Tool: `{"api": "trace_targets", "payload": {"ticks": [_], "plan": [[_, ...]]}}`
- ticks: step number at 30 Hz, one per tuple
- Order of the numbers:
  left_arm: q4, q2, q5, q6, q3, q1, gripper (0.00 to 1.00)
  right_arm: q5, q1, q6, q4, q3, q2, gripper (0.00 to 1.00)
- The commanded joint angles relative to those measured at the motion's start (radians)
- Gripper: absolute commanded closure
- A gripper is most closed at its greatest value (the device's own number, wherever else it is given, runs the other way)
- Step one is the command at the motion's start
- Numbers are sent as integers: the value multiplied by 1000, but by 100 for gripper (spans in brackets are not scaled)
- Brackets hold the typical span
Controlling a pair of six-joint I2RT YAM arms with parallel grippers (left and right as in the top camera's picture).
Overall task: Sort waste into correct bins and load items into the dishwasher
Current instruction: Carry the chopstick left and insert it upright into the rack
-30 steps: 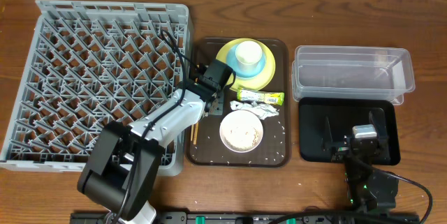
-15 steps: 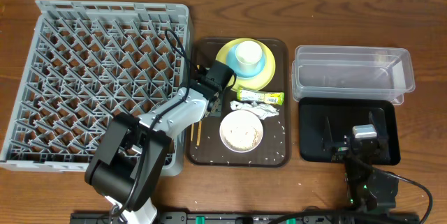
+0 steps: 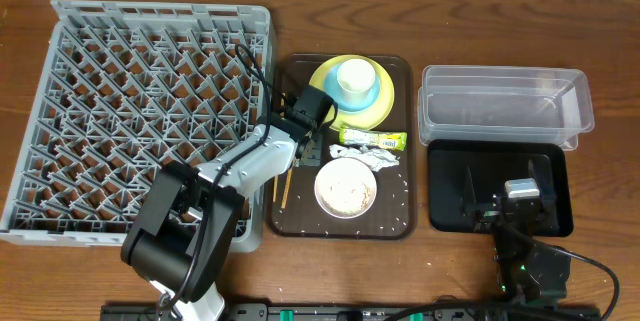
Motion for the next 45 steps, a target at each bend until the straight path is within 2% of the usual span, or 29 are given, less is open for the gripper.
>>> {"api": "trace_targets", "payload": {"ticks": [1, 19, 25, 26, 28, 30, 34, 35, 38, 40, 43, 45], "plan": [[1, 25, 135, 3, 0, 1, 78, -1, 6, -11, -4, -2, -5, 1], [-55, 26, 131, 59, 0, 6, 81, -1, 6, -11, -5, -2, -5, 1], [-55, 43, 131, 59, -5, 5, 75, -1, 6, -11, -5, -2, -5, 1], [-55, 55, 131, 59, -5, 5, 68, -1, 6, -11, -4, -2, -5, 1], [-52, 60, 131, 59, -5, 5, 65, -1, 6, -11, -4, -2, -5, 1], [-48, 61, 131, 59, -5, 6, 56, -1, 6, -11, -4, -2, -5, 1], [-49, 60, 131, 58, -2, 5, 55, -1, 6, -11, -5, -2, -5, 1], [-49, 60, 131, 58, -2, 5, 57, -1, 6, -11, -4, -2, -5, 1], [-50, 60, 131, 58, -2, 5, 78, -1, 6, -11, -5, -2, -5, 1], [-53, 60, 131, 58, -2, 5, 86, -1, 6, -11, -5, -2, -5, 1], [-57, 60, 131, 58, -2, 5, 92, -1, 6, -11, -5, -2, -5, 1], [-58, 60, 131, 58, -2, 5, 92, -1, 6, -11, -4, -2, -5, 1]]}}
